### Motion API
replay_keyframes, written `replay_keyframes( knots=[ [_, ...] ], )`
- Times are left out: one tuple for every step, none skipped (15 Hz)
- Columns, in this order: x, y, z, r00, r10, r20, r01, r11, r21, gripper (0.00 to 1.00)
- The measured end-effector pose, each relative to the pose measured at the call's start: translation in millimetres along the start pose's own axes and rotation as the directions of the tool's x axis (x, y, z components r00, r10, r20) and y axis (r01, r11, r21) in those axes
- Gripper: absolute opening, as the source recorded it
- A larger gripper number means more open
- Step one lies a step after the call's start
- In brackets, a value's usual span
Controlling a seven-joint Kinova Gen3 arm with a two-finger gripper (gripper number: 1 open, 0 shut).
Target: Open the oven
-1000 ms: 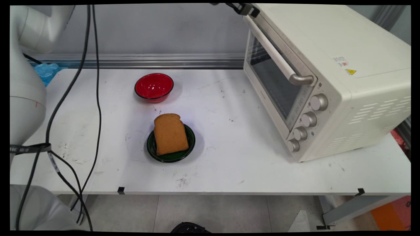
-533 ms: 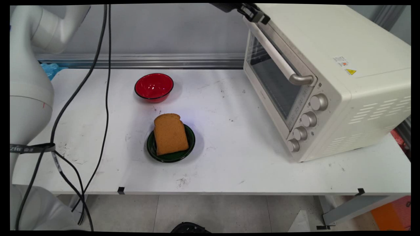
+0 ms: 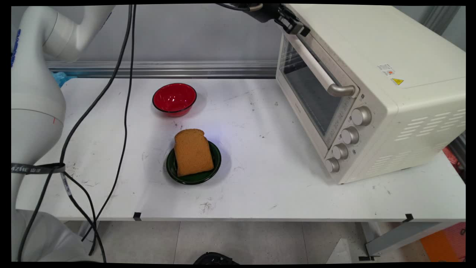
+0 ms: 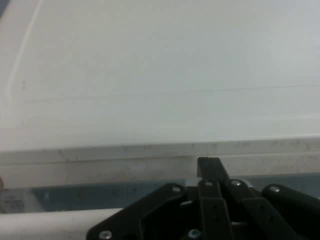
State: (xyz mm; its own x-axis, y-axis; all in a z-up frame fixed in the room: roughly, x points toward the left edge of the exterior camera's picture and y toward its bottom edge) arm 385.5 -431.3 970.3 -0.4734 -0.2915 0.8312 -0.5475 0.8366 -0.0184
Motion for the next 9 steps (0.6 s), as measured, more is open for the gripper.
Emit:
replay_keyframes(
  knots=[
    [-0.8,-0.1,1.4,1.0,0.001,0.002,-0.001,1.0,-0.001,0.0],
    [-1.9,-0.2,3.2,1.0,0.003,0.005,-0.003,1.0,-0.002,0.0],
    [-2.7,-0.1,4.7,1.0,0.005,0.008,-0.005,1.0,-0.004,0.0],
    [-3.7,0.1,6.3,1.0,0.006,0.011,-0.006,1.0,-0.006,0.0],
    [-4.8,0.2,7.7,1.0,0.007,0.014,-0.007,1.0,-0.008,0.0],
    [-5.7,0.3,9.2,1.0,0.009,0.017,-0.009,1.0,-0.009,0.0],
    [-6.4,0.5,10.5,1.0,0.01,0.019,-0.01,1.0,-0.011,0.0],
    [-7.3,0.7,11.9,1.0,0.011,0.022,-0.011,1.0,-0.013,0.0],
    [-8.1,0.8,13.2,1.0,0.012,0.024,-0.012,1.0,-0.014,0.0]
  ],
)
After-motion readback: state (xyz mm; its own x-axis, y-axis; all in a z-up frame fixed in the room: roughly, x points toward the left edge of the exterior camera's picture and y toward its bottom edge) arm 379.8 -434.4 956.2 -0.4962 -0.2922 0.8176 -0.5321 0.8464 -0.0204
